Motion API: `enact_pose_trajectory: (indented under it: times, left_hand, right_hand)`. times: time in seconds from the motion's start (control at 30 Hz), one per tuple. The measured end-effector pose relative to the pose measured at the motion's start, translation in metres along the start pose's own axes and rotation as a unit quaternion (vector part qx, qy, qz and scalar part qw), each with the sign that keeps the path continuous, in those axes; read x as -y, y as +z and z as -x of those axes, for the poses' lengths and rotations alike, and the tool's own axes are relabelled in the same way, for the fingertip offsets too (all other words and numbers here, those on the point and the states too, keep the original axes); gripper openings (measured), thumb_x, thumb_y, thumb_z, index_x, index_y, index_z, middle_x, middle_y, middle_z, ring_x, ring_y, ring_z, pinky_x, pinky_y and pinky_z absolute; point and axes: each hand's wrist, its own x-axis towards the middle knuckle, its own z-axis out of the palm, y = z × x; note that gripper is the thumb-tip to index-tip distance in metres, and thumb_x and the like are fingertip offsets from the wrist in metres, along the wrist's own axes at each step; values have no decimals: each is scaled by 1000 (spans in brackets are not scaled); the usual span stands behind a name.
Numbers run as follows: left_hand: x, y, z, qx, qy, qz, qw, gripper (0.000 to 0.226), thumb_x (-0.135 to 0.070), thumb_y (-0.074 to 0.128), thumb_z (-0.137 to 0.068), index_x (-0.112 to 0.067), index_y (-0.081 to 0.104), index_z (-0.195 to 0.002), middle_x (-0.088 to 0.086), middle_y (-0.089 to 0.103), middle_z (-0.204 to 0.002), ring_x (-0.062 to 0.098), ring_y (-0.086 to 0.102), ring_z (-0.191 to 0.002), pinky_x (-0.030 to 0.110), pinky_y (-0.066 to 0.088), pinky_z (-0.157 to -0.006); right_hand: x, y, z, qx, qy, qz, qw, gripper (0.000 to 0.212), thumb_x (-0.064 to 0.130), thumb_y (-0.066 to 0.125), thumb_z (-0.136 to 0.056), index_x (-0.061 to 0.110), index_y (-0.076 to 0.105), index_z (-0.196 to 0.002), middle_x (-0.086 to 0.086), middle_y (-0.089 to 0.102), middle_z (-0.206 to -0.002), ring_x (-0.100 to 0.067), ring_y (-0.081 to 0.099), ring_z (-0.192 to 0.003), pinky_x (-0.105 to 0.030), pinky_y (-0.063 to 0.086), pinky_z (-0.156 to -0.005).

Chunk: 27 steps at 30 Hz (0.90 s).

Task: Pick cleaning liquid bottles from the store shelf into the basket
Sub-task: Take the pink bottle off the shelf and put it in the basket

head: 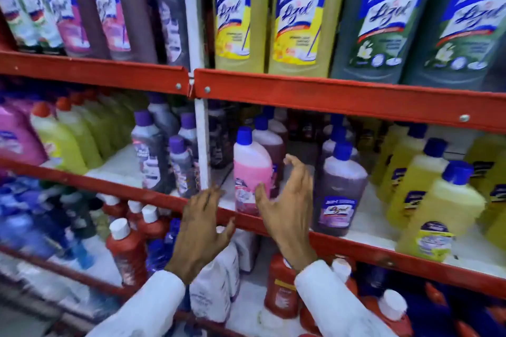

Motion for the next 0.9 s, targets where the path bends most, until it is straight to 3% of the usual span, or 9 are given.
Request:
enact_pose_trajectory:
  times: [0.13, 0.23, 0.33, 0.43, 0.5, 0.6, 0.7, 0.8, 0.9]
  left_hand:
    - [19, 27, 1, 70, 1, -16, 997, 54, -36, 55, -77, -13, 54, -125, 13, 59, -127, 35, 51, -123, 48, 40, -107]
    - [28, 41, 5, 77, 15, -25, 997, 54, -34, 52, -80, -10, 52, -129, 15, 58, -130, 37, 47, -129, 51, 38, -111]
    - [30, 42, 6, 81, 25, -33, 996, 53, -32, 51, -82, -10, 51, -130, 15, 58, -132, 37, 45, -132, 52, 36, -113]
    - [33, 43, 4, 78, 30, -33, 996, 52, -32, 50, -82, -10, 51, -129, 14, 59, -131, 36, 46, -132, 51, 37, -113]
    - [31, 42, 3, 80, 37, -36, 996, 51, -32, 51, -82, -11, 52, -129, 13, 60, -130, 35, 46, -131, 50, 38, -113]
    - [24, 43, 2, 90, 57, -55, 993, 48, -33, 54, -81, -14, 55, -125, 8, 62, -125, 32, 49, -124, 51, 37, -112]
    - [9, 45, -1, 89, 73, -83, 990, 41, -38, 54, -80, -20, 57, -117, 1, 65, -114, 27, 53, -113, 55, 34, -111]
    - [-5, 47, -3, 96, 78, -94, 988, 27, -38, 57, -80, -24, 60, -104, -1, 67, -99, 26, 56, -99, 55, 38, -104]
    - [-17, 50, -4, 101, 90, -103, 985, 25, -39, 54, -80, -25, 64, -97, 0, 70, -90, 27, 59, -90, 54, 46, -94]
  right_hand:
    - [13, 48, -2, 0, 129, -37, 991, 96, 36, 85, -64, 7, 37, -142, -16, 55, -136, -37, 52, -125, -48, 46, -104]
    - [15, 76, -2, -24, 163, -46, 985, 105, 47, 86, -57, 14, 32, -142, -13, 55, -137, -36, 58, -122, -49, 51, -98]
    - [12, 90, -6, -49, 178, -81, 979, 100, 41, 90, -58, 14, 35, -137, -12, 57, -132, -34, 59, -117, -38, 54, -94]
    - [8, 85, -9, -51, 164, -105, 979, 93, 32, 91, -59, 8, 39, -131, -13, 57, -124, -32, 59, -111, -21, 42, -82]
    - [8, 74, -11, -57, 144, -121, 980, 89, 30, 92, -58, 9, 41, -128, -7, 55, -118, -27, 57, -106, -18, 41, -76]
    - [16, 48, -14, -79, 107, -160, 978, 88, 27, 94, -53, 16, 43, -124, 3, 53, -113, -18, 56, -98, -20, 51, -72]
    - [29, 10, -21, -87, 72, -208, 972, 88, 26, 95, -49, 20, 47, -122, 3, 59, -113, -10, 60, -92, -9, 48, -65]
    - [36, -27, -31, -56, 64, -323, 943, 79, 31, 87, -47, 31, 50, -117, 1, 64, -108, -10, 65, -89, -15, 52, -66]
    - [34, -59, -42, 15, 86, -521, 849, 71, 23, 80, -42, 9, 58, -108, -6, 67, -82, -22, 65, -69, -31, 53, -61]
